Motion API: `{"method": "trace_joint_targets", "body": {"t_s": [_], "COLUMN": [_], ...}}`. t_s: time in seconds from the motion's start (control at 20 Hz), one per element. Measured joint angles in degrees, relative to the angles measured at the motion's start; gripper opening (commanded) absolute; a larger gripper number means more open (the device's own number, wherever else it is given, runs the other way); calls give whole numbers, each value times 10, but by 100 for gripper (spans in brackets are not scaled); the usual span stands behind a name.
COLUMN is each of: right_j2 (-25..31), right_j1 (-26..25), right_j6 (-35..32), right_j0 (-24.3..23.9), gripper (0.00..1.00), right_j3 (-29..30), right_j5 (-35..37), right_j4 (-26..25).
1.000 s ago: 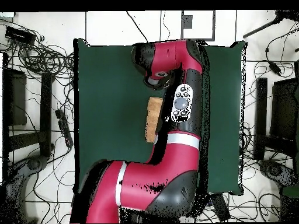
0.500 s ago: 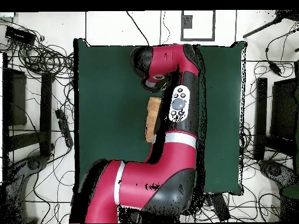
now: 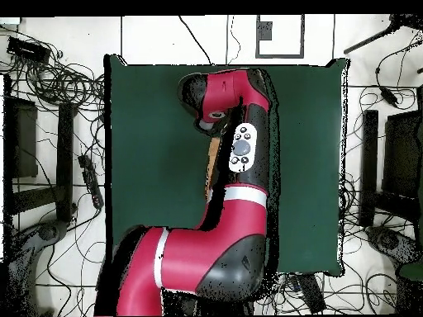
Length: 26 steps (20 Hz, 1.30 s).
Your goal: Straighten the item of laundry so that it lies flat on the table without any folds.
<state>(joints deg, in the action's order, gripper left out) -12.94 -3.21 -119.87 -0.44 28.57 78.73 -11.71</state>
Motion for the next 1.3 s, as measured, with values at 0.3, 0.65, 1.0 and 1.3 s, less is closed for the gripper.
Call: {"method": "trace_joint_targets", "body": {"t_s": [0.3, 0.65, 1.0, 1.3], "right_j2": [-19, -35, -49, -55], "right_j1": [-10, -19, -29, -45], "right_j6": [0, 0, 0, 0], "right_j0": [15, 20, 19, 18], "gripper": [100, 100, 100, 100], "right_j3": [0, -1, -12, -33], "right_j5": [21, 56, 74, 82], "right_j4": [0, 0, 0, 0]}}
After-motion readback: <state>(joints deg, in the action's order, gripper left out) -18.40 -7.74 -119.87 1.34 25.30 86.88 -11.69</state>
